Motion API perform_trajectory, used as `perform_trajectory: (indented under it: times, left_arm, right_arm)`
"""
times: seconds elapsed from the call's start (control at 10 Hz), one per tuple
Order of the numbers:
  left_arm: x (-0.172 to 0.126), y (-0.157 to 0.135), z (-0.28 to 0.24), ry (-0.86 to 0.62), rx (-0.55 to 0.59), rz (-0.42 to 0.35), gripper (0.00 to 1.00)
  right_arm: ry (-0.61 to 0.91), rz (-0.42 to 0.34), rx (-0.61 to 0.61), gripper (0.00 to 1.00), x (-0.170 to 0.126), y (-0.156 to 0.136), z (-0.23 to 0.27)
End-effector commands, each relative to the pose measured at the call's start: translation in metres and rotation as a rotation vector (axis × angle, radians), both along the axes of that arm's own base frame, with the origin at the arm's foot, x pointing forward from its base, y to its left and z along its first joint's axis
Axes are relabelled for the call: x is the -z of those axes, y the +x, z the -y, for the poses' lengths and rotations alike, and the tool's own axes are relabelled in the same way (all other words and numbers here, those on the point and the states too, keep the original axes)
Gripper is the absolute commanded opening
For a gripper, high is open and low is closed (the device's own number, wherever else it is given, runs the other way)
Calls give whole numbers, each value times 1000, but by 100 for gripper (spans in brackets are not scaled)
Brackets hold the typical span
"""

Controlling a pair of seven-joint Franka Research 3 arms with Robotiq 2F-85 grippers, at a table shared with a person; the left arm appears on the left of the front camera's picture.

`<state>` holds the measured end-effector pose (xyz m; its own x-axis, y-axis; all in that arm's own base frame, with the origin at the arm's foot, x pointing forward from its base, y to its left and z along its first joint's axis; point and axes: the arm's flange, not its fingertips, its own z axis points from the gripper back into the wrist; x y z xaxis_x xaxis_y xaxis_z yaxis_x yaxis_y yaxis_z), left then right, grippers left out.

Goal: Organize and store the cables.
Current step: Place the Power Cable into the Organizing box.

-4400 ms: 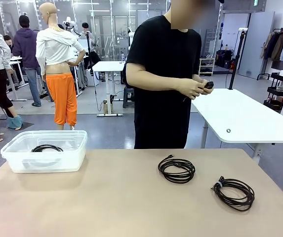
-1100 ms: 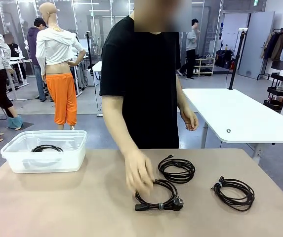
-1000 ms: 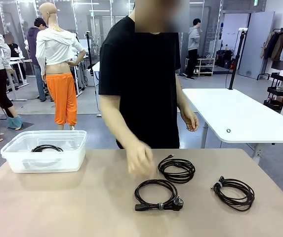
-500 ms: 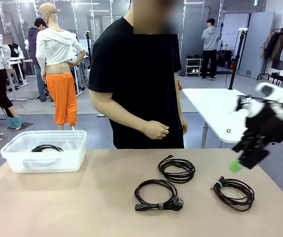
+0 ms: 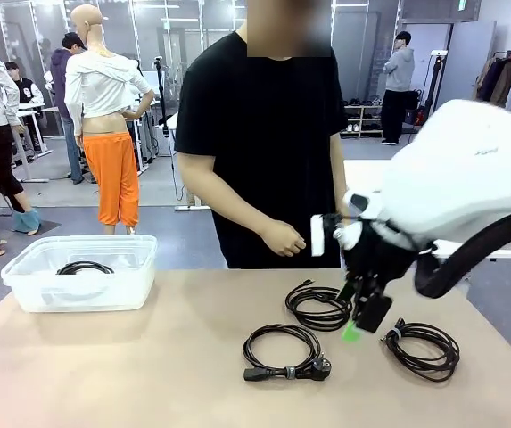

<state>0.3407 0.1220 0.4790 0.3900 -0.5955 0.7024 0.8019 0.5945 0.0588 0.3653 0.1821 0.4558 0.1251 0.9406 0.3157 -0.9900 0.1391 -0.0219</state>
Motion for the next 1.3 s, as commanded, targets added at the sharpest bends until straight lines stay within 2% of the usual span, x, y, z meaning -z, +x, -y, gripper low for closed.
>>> perform_trajectory:
  times: [0.0,0.2,0.5,0.8,1.2]
  left_arm:
    - [0,2,1,10,-18,-4,100]
    - [0,2,1,10,-18,-4,100]
    - [0,2,1,10,-18,-4,100]
    - [0,2,1,10,-18,-4,100]
    - [0,2,1,10,-18,-4,100]
  right_arm:
    - [-43,-13,-92,100,26,17,-29]
    - [-83,-34,-115,100,53,19,-52]
    - [-158,-12,-140,100,89,25,-79]
    - [-139,31,-166,100,119,34,-84]
    - [-164,48,-173,100,143,45,-94]
